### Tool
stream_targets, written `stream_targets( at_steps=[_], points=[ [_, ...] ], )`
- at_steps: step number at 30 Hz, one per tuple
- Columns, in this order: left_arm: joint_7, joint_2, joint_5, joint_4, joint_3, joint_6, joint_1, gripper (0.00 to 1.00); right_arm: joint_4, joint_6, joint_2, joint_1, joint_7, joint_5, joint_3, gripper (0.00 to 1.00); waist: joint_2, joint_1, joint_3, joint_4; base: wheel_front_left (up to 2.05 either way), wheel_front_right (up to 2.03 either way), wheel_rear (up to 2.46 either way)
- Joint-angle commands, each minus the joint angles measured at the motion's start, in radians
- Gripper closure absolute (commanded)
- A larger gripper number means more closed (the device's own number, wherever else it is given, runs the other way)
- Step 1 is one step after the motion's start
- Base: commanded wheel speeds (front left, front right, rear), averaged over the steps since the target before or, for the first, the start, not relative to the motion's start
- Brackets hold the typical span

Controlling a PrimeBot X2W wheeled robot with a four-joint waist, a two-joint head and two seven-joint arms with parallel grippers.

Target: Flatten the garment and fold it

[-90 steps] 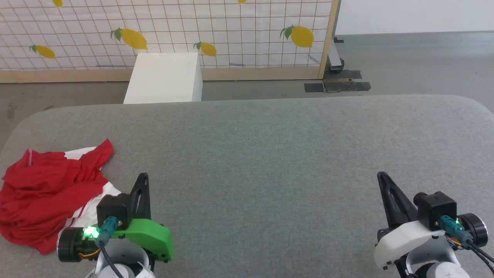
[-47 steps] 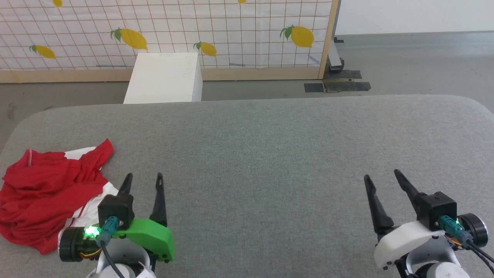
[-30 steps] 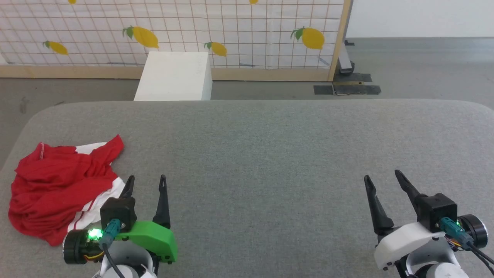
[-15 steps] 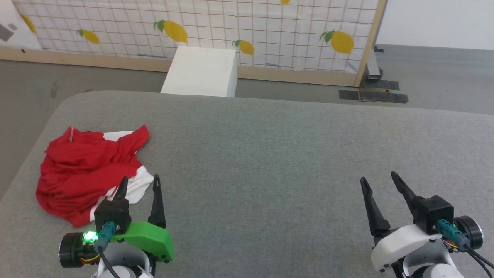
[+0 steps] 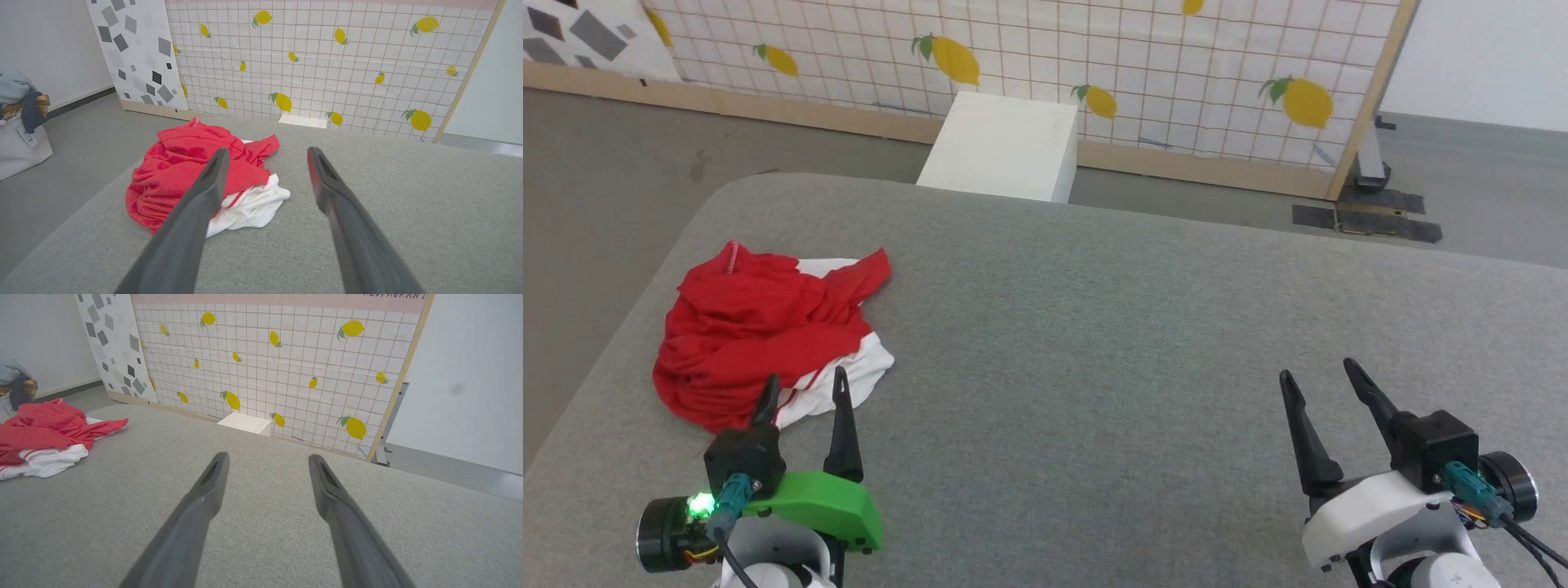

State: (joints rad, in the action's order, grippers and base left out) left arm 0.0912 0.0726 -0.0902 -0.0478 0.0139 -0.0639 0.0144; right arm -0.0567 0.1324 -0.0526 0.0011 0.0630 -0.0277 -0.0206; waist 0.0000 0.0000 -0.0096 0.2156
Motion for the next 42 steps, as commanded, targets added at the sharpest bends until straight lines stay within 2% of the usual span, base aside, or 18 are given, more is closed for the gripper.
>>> stream_targets(
  at_steps=[1,42],
  points=[
    [0.012,0.01,-0.011,-0.002,-0.001,-0.008,-0.018,0.0,-0.006,-0.001,0.001,-0.012,0.011,-0.007,-0.002,0.0,0.0,0.0,0.0,0.014,0.0,0.0,0.0],
    [0.096,0.021,-0.08,-0.048,0.001,-0.059,-0.029,0.0,-0.051,-0.001,0.002,-0.04,0.064,-0.031,-0.046,0.0,0.0,0.0,0.001,0.21,0.0,0.0,0.0]
  ],
)
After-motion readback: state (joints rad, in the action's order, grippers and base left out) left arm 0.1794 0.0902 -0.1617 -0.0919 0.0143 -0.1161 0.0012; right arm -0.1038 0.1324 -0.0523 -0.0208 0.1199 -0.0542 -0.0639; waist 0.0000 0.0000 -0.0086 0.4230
